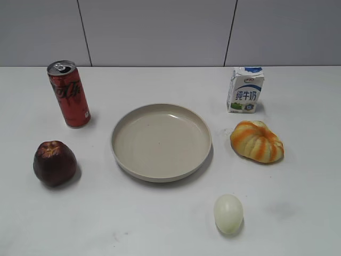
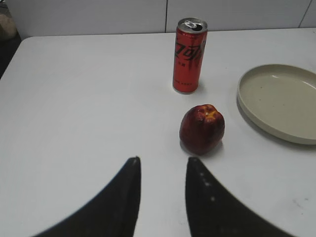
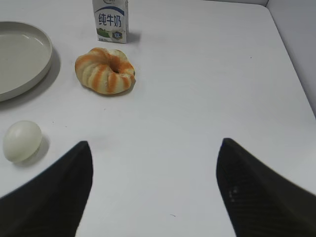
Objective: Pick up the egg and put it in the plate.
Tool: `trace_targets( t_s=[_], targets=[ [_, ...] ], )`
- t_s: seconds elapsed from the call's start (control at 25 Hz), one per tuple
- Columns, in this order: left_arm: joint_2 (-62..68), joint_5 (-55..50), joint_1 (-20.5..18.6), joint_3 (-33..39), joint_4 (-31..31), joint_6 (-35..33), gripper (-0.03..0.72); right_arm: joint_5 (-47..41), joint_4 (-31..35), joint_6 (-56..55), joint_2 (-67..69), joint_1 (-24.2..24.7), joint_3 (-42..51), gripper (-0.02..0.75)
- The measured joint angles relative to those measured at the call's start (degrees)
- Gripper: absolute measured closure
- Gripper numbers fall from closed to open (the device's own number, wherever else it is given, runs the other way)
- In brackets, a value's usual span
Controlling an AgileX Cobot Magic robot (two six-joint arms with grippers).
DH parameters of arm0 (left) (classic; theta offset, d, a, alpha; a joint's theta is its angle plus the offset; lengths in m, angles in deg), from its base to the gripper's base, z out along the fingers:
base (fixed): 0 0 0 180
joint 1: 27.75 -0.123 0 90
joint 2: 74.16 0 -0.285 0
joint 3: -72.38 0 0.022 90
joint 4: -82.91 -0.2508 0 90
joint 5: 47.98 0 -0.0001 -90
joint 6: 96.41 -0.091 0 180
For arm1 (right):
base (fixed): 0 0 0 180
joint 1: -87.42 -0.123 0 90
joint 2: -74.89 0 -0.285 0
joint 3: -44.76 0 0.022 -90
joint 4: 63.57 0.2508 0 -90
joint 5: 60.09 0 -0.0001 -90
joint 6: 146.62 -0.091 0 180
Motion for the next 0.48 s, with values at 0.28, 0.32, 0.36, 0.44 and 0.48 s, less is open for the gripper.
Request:
trace_targets(
  t_s=[0.28,0.32,0.36,0.44,0.48],
  targets=[
    [0.0,0.0,0.0,0.0,0.0,0.0,0.459,0.0,0.0,0.0,0.0,0.0,0.0,0.148],
    [0.0,0.0,0.0,0.0,0.0,0.0,0.459,0.0,0.0,0.0,0.0,0.0,0.0,0.148],
    [0.0,0.0,0.0,0.0,0.0,0.0,0.459,0.0,0.0,0.0,0.0,0.0,0.0,0.148],
    [0.0,0.0,0.0,0.0,0.0,0.0,0.459,0.07,-0.05,0.0,0.29,0.0,0.0,0.148],
    [0.0,0.0,0.0,0.0,0.0,0.0,0.459,0.14,-0.05,0.0,0.86,0.0,0.0,0.148]
  ],
)
